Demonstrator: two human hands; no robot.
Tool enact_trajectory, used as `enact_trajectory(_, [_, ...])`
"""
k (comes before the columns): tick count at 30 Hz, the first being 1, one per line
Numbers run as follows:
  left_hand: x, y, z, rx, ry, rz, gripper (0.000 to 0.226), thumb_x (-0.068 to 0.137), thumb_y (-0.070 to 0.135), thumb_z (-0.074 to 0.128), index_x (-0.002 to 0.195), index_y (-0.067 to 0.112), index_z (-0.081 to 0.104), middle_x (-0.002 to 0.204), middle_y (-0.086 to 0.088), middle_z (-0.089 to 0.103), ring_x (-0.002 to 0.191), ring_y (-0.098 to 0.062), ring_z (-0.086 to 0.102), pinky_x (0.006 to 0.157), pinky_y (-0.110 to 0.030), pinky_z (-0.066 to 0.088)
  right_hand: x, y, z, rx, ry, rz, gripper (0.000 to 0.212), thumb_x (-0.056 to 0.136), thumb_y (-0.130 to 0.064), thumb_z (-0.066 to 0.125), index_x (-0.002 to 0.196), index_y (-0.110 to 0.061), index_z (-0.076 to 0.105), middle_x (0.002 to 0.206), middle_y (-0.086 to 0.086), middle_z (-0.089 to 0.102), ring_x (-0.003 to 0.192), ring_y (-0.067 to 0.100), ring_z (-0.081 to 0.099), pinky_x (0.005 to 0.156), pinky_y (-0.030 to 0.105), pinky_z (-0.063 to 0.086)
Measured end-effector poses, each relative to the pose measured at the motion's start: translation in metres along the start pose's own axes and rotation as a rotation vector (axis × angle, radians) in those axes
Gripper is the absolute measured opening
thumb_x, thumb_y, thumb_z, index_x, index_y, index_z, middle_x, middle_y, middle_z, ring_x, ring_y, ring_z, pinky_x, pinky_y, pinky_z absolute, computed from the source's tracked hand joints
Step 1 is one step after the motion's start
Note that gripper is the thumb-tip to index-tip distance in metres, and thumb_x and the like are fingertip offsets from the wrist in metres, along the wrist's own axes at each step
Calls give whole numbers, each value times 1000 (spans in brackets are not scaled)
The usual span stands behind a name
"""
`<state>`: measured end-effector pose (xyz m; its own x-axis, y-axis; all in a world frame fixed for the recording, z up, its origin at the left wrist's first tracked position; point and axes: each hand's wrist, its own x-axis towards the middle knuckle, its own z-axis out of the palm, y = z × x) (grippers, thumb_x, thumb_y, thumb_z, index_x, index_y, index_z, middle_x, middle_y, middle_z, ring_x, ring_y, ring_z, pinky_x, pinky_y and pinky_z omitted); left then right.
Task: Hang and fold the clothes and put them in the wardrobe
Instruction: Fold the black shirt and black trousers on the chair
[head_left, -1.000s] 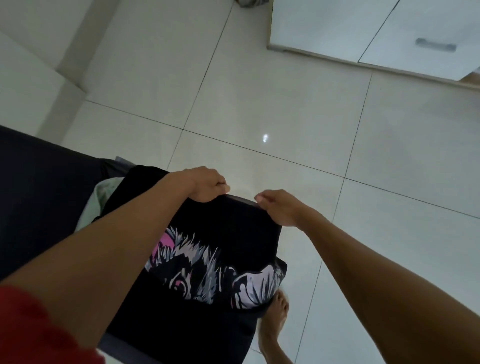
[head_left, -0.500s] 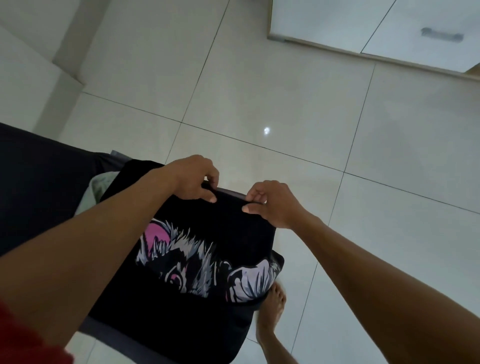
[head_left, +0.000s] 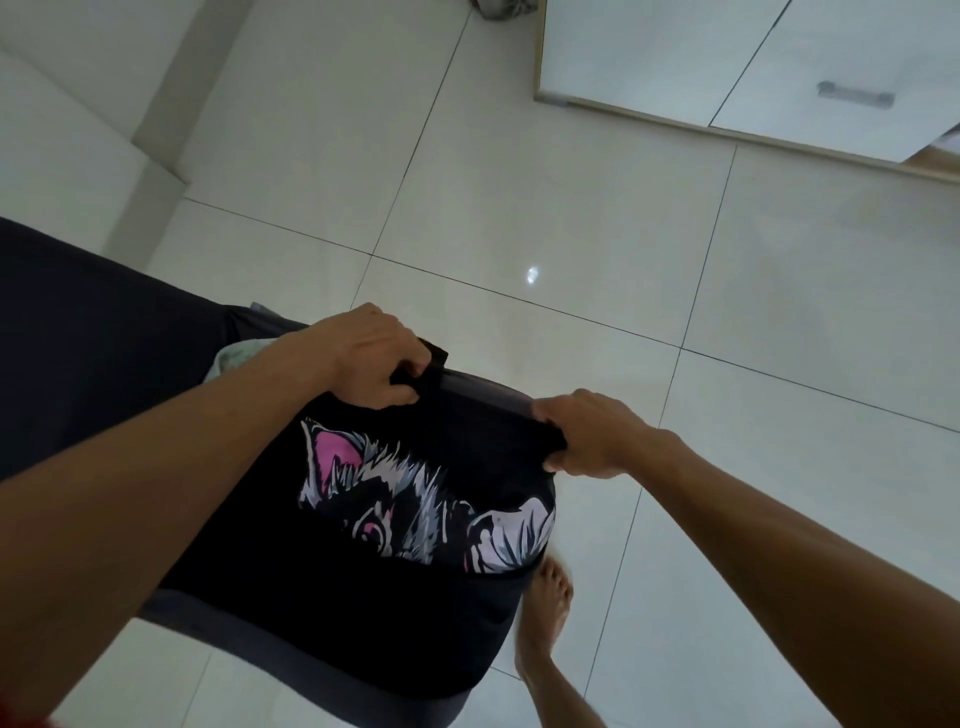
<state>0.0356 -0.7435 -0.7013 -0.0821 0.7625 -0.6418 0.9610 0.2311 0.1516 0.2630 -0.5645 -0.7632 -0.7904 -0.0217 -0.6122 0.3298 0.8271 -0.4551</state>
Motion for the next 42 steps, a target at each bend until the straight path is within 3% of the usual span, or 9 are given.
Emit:
enact_trajectory(4, [-12, 8, -9, 157, -184, -118, 37, 80, 69, 62, 86, 34, 54, 75, 15, 47, 80, -12, 53, 99, -37, 37, -16, 10, 11, -159, 110, 96, 26, 96, -41, 57, 115, -25, 48, 105, 1, 66, 91, 28, 62, 69, 36, 45])
enact_trajectory(7, [-22, 10, -10, 219, -217, -249, 33, 78, 56, 73, 87, 28, 57, 92, 9, 60, 87, -15, 61, 90, -36, 41, -26, 9, 19, -197, 189, 96, 26, 99, -45, 50, 113, -25, 44, 105, -2, 66, 89, 27, 63, 67, 34, 42])
enact_trajectory(12, [-48, 21, -3, 314, -125, -494, 31, 92, 21, 61, 122, 17, 56, 116, -5, 53, 103, -26, 61, 75, -36, 40, -37, -1, 38, -227, 182, 112, 19, 95, -23, 59, 109, -22, 47, 101, 0, 63, 83, 29, 64, 66, 37, 48])
enact_trajectory(19, [-108, 34, 17, 380, 36, -649, 28, 93, 20, 54, 120, 23, 62, 110, -2, 58, 100, -23, 61, 66, -33, 42, -82, -30, 97, -321, 441, 250, 28, 89, -25, 70, 105, -18, 49, 80, 0, 57, 45, 22, 48, 44, 29, 36])
enact_trajectory(23, [-150, 41, 49, 477, 179, -550, 24, 91, 33, 53, 110, 27, 65, 128, 0, 47, 121, -23, 40, 89, -40, 38, -103, -66, 133, -276, 503, 318, 29, 80, -15, 79, 101, -12, 59, 73, 4, 61, 40, 18, 34, 42, 25, 28])
enact_trajectory(25, [-172, 40, 71, 503, 168, -471, 25, 90, 39, 53, 111, 33, 66, 138, 3, 42, 130, -23, 33, 103, -44, 30, -110, -86, 152, -259, 472, 372, 28, 87, -10, 70, 111, -12, 57, 83, 4, 64, 44, 20, 46, 42, 28, 37])
enact_trajectory(30, [-201, 35, 124, 416, 148, -442, 32, 93, 32, 51, 124, 30, 53, 123, 8, 56, 124, -19, 46, 112, -45, 22, -117, -118, 190, -225, 364, 475, 39, 95, -17, 62, 130, -16, 44, 117, 4, 61, 76, 21, 69, 66, 29, 56])
enact_trajectory(37, [-216, 39, 175, 160, 78, -590, 44, 86, 25, 62, 128, 25, 51, 124, -2, 54, 114, -24, 55, 90, -42, 41, -120, -144, 204, -174, 278, 624, 36, 91, -10, 56, 122, -19, 40, 105, -1, 55, 77, 18, 60, 55, 27, 38])
enact_trajectory(42, [-227, 40, 194, -238, -66, -583, 45, 80, 23, 64, 123, 18, 52, 116, -6, 60, 101, -28, 64, 78, -37, 53, -102, -201, 180, -90, 397, 441, 23, 93, -28, 59, 112, -23, 46, 89, -10, 45, 63, 7, 42, 49, 18, 27])
